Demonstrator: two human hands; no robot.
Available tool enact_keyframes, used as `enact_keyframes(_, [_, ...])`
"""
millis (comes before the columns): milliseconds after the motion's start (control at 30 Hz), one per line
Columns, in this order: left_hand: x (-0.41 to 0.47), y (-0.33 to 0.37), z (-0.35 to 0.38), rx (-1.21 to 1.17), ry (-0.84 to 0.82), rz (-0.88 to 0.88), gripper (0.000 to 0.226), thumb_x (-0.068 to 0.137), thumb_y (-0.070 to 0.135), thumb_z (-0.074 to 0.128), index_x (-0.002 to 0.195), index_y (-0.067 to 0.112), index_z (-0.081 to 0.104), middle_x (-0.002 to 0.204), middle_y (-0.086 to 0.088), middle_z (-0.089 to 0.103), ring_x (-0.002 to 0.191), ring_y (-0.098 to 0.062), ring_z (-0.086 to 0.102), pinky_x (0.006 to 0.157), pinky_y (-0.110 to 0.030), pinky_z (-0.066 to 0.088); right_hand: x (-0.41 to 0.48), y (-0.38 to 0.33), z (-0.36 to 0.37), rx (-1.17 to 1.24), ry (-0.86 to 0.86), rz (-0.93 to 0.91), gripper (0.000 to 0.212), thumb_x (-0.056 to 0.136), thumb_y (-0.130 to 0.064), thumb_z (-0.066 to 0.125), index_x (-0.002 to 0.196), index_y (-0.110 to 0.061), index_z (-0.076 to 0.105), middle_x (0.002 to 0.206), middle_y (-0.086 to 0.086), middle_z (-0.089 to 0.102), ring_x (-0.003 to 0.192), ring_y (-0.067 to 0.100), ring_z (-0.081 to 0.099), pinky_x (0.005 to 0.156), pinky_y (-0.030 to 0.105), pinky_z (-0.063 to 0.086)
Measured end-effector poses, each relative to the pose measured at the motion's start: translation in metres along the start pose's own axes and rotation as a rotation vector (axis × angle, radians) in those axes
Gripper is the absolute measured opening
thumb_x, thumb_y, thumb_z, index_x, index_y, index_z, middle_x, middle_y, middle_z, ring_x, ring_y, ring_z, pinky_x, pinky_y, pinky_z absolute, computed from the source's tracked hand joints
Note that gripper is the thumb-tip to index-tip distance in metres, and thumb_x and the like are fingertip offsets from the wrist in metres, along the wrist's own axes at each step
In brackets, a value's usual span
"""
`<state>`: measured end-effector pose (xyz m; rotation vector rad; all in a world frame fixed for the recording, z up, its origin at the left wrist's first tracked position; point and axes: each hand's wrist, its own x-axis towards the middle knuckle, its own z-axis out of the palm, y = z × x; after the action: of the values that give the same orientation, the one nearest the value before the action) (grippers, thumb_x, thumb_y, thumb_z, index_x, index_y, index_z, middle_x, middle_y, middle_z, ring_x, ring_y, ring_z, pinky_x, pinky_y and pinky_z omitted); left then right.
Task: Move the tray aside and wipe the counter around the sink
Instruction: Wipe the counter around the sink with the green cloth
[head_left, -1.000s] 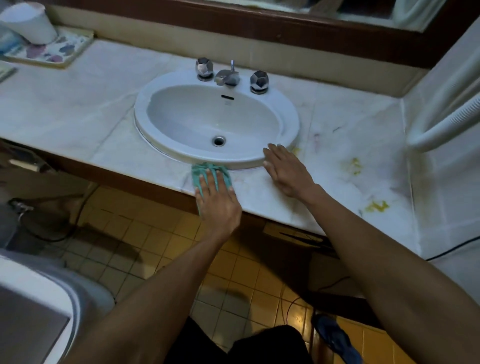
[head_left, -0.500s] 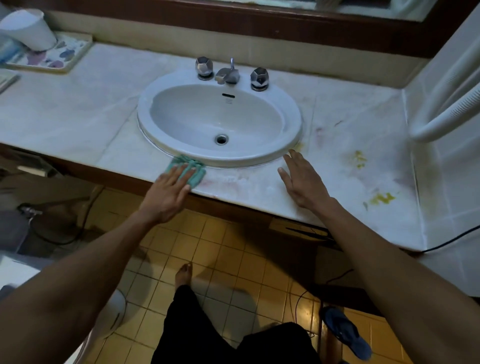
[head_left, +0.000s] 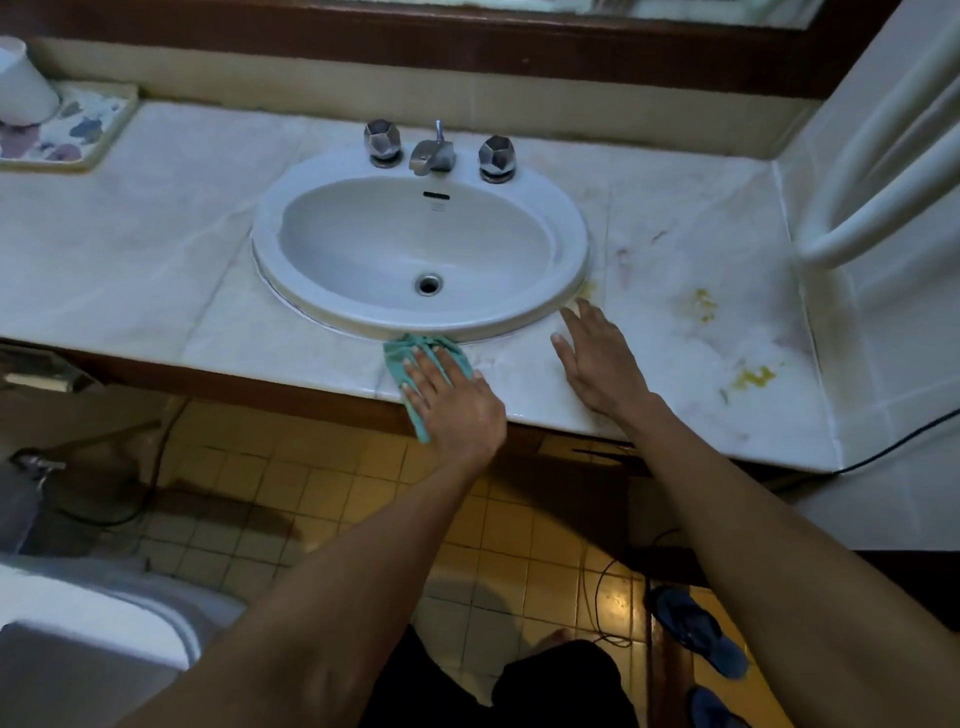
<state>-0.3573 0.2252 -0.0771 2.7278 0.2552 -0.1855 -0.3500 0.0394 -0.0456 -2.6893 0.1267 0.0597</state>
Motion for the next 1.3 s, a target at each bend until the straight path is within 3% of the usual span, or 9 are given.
enact_keyframes(167, [-0.038, 0.046, 0.023, 0.015, -0.091, 0.242, 0.068, 0.105, 0.042, 0.019, 0.159, 0.009, -0.004, 0.166, -0.017, -0.013, 0.154, -0.034, -0.013, 0.123, -0.05, -0.009, -0.036, 0.055, -0.017, 0.051, 0.066, 0.183, 0.056, 0.105, -0.04, 0.03, 0.153, -0.011, 0.027, 0.164, 0.012, 0.015, 0.151, 0.027, 0.015, 0.123, 0.042, 0.014])
enact_keyframes(467, [0.008, 0.024, 0.003, 0.3, -0.37, 1.106, 0.057, 0.108, 0.046, 0.015, 0.16, 0.032, -0.001, 0.168, 0.004, -0.01, 0.154, -0.017, -0.014, 0.126, -0.041, -0.005, -0.078, 0.092, -0.003, 0.035, 0.156, 0.183, 0.053, 0.105, -0.03, 0.036, 0.151, -0.005, 0.031, 0.162, 0.014, 0.02, 0.151, 0.027, 0.015, 0.122, 0.037, 0.009])
enact_keyframes(533, [0.028, 0.037, 0.001, 0.318, -0.357, 1.092, 0.056, 0.107, 0.047, 0.013, 0.16, 0.034, 0.001, 0.168, 0.005, -0.006, 0.155, -0.016, -0.01, 0.126, -0.042, -0.003, -0.081, 0.092, 0.003, 0.02, 0.171, 0.185, 0.054, 0.105, -0.032, 0.034, 0.153, -0.008, 0.028, 0.163, 0.011, 0.018, 0.152, 0.024, 0.012, 0.123, 0.036, 0.006])
enact_keyframes(667, [-0.002, 0.092, 0.034, 0.184, -0.201, 0.721, 0.06, 0.106, 0.046, 0.013, 0.161, 0.025, 0.0, 0.169, -0.004, -0.006, 0.155, -0.025, -0.01, 0.126, -0.047, -0.004, -0.083, 0.092, 0.006, 0.006, 0.193, 0.195, 0.055, 0.105, -0.036, 0.032, 0.154, -0.012, 0.025, 0.164, 0.007, 0.016, 0.152, 0.02, 0.01, 0.124, 0.036, 0.007])
enact_keyframes(833, [0.003, 0.04, 0.005, 0.295, -0.377, 1.21, 0.055, 0.108, 0.047, 0.013, 0.16, 0.035, -0.001, 0.168, 0.005, -0.009, 0.154, -0.015, -0.014, 0.126, -0.04, -0.005, -0.084, 0.097, 0.009, -0.002, 0.204, 0.199, 0.057, 0.104, -0.042, 0.029, 0.154, -0.017, 0.024, 0.165, 0.003, 0.015, 0.152, 0.017, 0.009, 0.124, 0.037, 0.009])
enact_keyframes(900, [0.024, 0.028, -0.004, 0.336, -0.41, 1.268, 0.054, 0.108, 0.047, 0.014, 0.159, 0.038, -0.001, 0.168, 0.009, -0.009, 0.154, -0.011, -0.015, 0.125, -0.036, -0.007, -0.084, 0.097, 0.011, -0.005, 0.209, 0.203, 0.056, 0.104, -0.041, 0.03, 0.154, -0.016, 0.025, 0.165, 0.003, 0.015, 0.152, 0.018, 0.01, 0.124, 0.038, 0.01])
enact_keyframes(1100, [0.01, 0.098, 0.033, 0.201, -0.217, 0.8, 0.058, 0.106, 0.046, 0.011, 0.161, 0.028, 0.0, 0.169, -0.001, -0.007, 0.155, -0.022, -0.01, 0.126, -0.046, -0.003, -0.103, 0.099, 0.011, 0.001, 0.249, 0.185, 0.052, 0.105, -0.033, 0.029, 0.152, -0.012, 0.031, 0.162, 0.008, 0.022, 0.151, 0.023, 0.017, 0.123, 0.04, 0.016])
enact_keyframes(1167, [-0.011, 0.087, 0.035, 0.225, -0.282, 0.904, 0.058, 0.106, 0.047, 0.01, 0.16, 0.029, -0.001, 0.168, 0.0, -0.009, 0.155, -0.022, -0.013, 0.126, -0.048, -0.001, -0.114, 0.101, 0.01, 0.036, 0.239, 0.211, 0.051, 0.105, -0.034, 0.03, 0.153, -0.015, 0.029, 0.163, 0.005, 0.02, 0.151, 0.02, 0.013, 0.123, 0.037, 0.013])
enact_keyframes(1300, [0.01, 0.047, 0.002, 0.362, -0.481, 1.364, 0.056, 0.108, 0.047, 0.014, 0.159, 0.037, -0.004, 0.168, 0.006, -0.012, 0.154, -0.014, -0.017, 0.126, -0.041, -0.006, -0.13, 0.105, 0.007, 0.108, 0.234, 0.256, 0.049, 0.105, -0.031, 0.034, 0.151, -0.013, 0.035, 0.163, 0.004, 0.022, 0.151, 0.019, 0.013, 0.123, 0.039, 0.015])
